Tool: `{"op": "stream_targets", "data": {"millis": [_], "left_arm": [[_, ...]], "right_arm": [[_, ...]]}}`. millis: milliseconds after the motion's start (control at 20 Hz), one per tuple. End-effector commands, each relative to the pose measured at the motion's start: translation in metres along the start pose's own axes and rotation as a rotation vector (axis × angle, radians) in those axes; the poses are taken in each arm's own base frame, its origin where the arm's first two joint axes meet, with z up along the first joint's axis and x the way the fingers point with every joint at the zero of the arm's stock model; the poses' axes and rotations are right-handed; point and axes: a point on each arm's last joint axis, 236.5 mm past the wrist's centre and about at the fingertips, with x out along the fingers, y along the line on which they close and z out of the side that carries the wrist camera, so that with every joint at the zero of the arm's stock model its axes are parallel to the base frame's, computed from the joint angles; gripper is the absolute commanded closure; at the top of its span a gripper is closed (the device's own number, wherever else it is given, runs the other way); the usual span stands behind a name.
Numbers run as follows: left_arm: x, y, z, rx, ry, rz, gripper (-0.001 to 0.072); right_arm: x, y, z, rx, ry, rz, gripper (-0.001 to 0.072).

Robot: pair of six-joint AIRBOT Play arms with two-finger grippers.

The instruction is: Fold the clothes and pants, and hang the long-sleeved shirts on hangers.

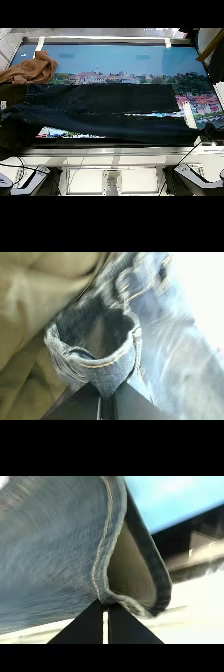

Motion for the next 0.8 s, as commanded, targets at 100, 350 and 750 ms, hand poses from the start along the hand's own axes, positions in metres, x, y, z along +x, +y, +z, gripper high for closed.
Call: {"op": "stream_targets", "data": {"millis": [100,350,750], "left_arm": [[-0.024,-0.066,0.053,0.132,-0.093,-0.049,0.0670],[-0.006,-0.094,0.097,0.190,-0.251,0.054,0.0670],[0.098,-0.069,0.102,0.225,-0.195,0.211,0.0670]], "right_arm": [[-0.050,0.070,0.058,-0.094,-0.236,0.174,0.0691],[-0.057,0.145,0.142,-0.173,-0.478,0.194,0.0692],[0.068,0.212,0.228,-0.141,-0.419,0.197,0.0692]]}}
